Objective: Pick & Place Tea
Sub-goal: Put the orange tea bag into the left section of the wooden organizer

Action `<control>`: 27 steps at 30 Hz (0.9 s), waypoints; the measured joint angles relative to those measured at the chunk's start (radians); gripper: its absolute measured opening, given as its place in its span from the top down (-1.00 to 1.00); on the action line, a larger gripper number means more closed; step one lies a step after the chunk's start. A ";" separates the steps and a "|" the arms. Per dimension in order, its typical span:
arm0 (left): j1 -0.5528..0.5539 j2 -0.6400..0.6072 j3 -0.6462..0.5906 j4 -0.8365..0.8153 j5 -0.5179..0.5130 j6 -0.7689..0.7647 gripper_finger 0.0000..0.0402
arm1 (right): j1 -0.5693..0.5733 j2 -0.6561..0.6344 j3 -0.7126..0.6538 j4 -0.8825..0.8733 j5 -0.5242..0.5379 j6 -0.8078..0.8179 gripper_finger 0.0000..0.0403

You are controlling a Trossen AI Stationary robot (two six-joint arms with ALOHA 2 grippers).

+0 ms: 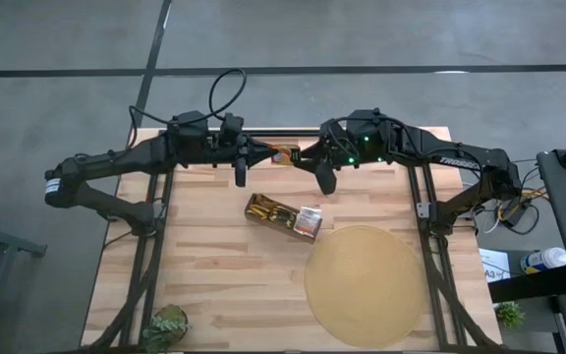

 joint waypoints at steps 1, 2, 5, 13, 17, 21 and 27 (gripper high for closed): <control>0.000 0.000 0.000 0.000 0.000 -0.004 0.96 | 0.000 0.000 0.000 0.012 0.000 0.000 0.26; 0.000 0.000 0.000 -0.001 0.000 -0.006 0.96 | 0.000 0.000 0.000 0.024 0.000 0.000 0.34; 0.000 0.000 0.000 -0.002 0.000 -0.006 0.96 | 0.000 0.000 0.000 0.022 -0.001 0.000 0.65; 0.011 0.000 0.000 -0.002 -0.001 0.005 0.88 | 0.000 0.000 0.000 0.015 -0.008 -0.003 0.96; 0.021 -0.002 0.000 -0.002 -0.004 0.005 0.69 | 0.000 0.000 0.000 0.014 -0.008 -0.003 0.96; 0.031 -0.011 0.000 -0.007 -0.014 0.003 0.40 | -0.002 0.000 0.000 0.014 -0.008 0.001 0.96; 0.035 -0.045 0.000 -0.073 -0.144 0.013 -0.04 | -0.007 0.012 0.000 -0.021 -0.013 0.025 0.96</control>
